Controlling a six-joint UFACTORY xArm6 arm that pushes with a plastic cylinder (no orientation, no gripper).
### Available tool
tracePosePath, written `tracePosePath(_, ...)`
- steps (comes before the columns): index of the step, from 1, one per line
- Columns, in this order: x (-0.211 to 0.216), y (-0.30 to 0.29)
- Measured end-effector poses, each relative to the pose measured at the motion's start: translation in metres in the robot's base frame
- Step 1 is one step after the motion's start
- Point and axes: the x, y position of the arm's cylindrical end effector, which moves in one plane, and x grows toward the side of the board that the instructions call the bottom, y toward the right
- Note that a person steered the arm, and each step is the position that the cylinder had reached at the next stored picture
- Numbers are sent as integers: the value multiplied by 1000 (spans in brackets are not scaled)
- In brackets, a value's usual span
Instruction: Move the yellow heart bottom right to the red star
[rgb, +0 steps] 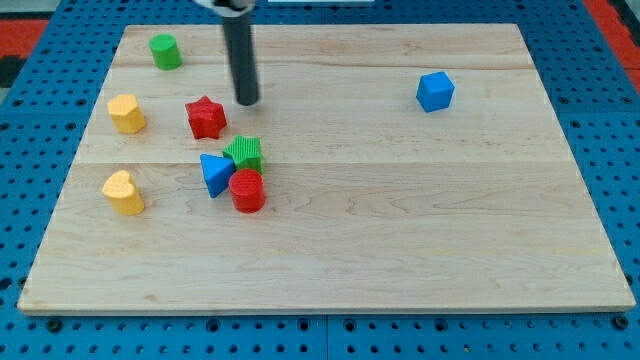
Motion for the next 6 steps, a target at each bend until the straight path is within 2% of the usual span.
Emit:
tracePosePath(1, 51, -40)
tracePosePath(2, 77, -45)
tracePosePath(3, 61, -146)
tracePosePath(4, 111, -169)
tracePosePath(6, 168, -92)
